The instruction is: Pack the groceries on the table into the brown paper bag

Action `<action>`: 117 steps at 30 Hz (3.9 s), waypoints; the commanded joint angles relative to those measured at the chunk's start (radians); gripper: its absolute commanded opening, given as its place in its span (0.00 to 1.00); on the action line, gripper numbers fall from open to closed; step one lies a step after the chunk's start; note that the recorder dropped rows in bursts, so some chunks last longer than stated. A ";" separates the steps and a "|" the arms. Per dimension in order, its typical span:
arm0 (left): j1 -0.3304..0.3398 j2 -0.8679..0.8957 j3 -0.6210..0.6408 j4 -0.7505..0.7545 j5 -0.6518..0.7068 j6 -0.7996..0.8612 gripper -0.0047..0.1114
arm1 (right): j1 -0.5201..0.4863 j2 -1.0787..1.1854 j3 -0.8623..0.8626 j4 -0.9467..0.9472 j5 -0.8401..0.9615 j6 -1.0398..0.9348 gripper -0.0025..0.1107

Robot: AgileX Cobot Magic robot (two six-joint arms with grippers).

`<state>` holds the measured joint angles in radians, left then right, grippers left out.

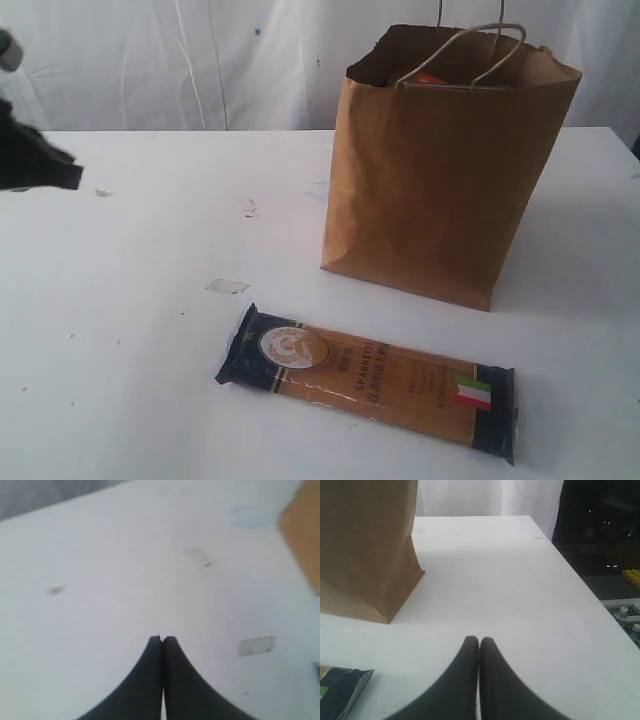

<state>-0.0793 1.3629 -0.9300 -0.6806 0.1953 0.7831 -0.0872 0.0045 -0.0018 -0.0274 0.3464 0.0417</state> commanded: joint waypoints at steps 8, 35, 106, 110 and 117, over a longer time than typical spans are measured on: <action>0.396 -0.063 0.249 -0.012 -0.172 -0.275 0.04 | -0.003 -0.004 0.002 0.001 -0.004 0.000 0.02; 0.385 -1.195 0.745 -0.022 -0.009 -0.313 0.04 | -0.003 -0.004 0.002 0.001 -0.004 0.023 0.02; 0.272 -1.363 0.930 0.961 -0.001 -1.202 0.04 | -0.003 -0.004 0.002 0.001 -0.004 0.023 0.02; 0.265 -1.363 0.930 0.963 0.029 -1.183 0.04 | -0.003 -0.004 0.002 0.001 -0.004 0.023 0.02; 0.263 -1.363 0.930 0.965 0.029 -1.162 0.04 | -0.003 -0.004 0.002 0.001 -0.004 0.023 0.02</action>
<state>0.1883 0.0038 -0.0016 0.2784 0.2204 -0.3839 -0.0872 0.0045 -0.0018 -0.0240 0.3482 0.0624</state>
